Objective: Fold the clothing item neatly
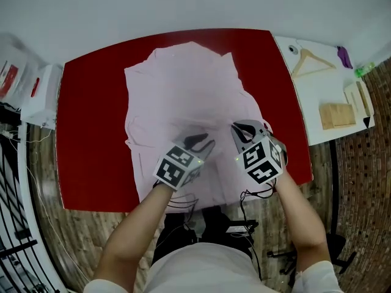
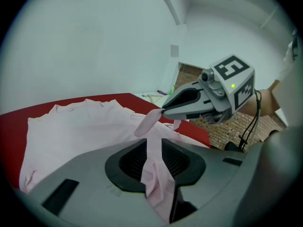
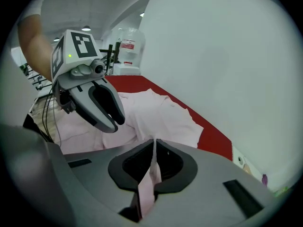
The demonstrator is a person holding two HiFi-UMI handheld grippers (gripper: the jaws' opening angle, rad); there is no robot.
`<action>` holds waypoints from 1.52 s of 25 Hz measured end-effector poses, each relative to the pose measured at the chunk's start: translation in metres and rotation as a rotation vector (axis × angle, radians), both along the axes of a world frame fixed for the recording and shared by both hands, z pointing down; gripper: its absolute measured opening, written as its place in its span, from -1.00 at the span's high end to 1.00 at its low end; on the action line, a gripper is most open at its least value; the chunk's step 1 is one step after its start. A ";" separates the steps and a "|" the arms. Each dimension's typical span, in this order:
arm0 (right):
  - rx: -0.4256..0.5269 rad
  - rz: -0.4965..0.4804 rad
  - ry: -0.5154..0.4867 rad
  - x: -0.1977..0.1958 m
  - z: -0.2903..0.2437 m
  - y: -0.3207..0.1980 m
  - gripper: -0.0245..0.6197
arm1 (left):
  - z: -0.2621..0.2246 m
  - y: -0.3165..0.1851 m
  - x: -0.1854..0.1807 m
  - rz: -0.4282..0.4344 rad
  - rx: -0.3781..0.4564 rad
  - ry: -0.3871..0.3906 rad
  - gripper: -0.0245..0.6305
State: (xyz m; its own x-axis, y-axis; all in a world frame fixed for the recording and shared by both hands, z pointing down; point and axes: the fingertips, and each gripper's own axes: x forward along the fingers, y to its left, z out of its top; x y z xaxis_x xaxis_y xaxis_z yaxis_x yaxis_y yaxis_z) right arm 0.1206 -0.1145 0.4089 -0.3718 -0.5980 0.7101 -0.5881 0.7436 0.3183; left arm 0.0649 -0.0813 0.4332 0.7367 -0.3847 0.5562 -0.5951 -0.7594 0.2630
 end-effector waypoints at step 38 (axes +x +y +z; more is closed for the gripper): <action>-0.180 -0.118 -0.056 -0.168 0.136 0.039 0.48 | 0.046 0.071 -0.188 -0.221 -0.131 0.016 0.63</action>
